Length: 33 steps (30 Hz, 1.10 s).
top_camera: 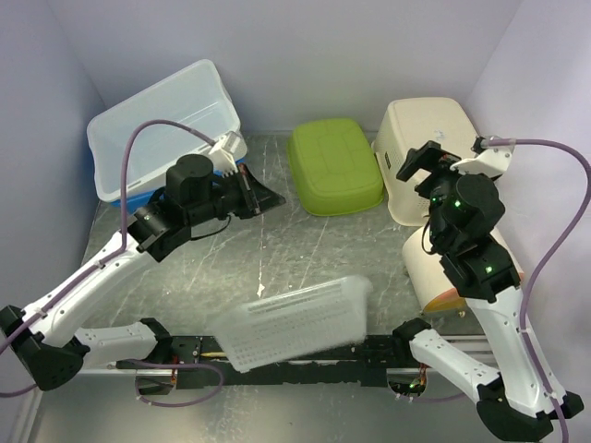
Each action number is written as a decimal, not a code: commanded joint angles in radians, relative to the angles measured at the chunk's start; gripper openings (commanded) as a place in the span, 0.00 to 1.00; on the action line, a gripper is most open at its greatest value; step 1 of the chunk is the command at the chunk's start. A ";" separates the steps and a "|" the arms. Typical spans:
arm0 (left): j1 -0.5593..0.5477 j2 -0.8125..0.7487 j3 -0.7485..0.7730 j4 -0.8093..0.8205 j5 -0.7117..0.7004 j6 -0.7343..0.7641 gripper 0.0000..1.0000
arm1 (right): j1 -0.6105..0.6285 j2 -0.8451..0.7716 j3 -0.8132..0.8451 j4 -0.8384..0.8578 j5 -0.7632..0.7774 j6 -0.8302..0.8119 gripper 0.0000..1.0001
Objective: Turn the large container upside down
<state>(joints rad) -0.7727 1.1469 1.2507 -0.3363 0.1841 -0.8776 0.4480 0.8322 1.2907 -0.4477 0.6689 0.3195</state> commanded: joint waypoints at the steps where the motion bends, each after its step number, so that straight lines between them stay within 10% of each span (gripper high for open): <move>1: 0.138 0.002 -0.063 -0.010 -0.005 0.006 0.07 | -0.002 0.012 -0.017 0.008 -0.058 0.006 0.98; 7: 0.245 0.120 -0.013 -0.020 -0.015 0.130 0.07 | -0.001 0.081 -0.017 -0.015 -0.241 0.018 0.98; 17: 0.247 0.134 0.056 -0.147 0.024 0.282 0.13 | 0.007 0.288 -0.038 -0.264 -1.047 -0.170 0.98; 30: 0.253 0.049 0.220 -0.446 -0.166 0.335 0.76 | 0.549 0.507 -0.257 -0.313 -0.884 -0.126 0.98; 33: 0.255 0.040 0.226 -0.450 -0.177 0.346 0.77 | 0.597 0.556 -0.279 -0.297 -0.923 -0.150 0.98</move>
<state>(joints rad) -0.5259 1.2087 1.4410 -0.7136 0.0658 -0.5652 0.9958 1.3544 1.0328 -0.7387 -0.2527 0.1932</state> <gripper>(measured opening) 0.767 0.983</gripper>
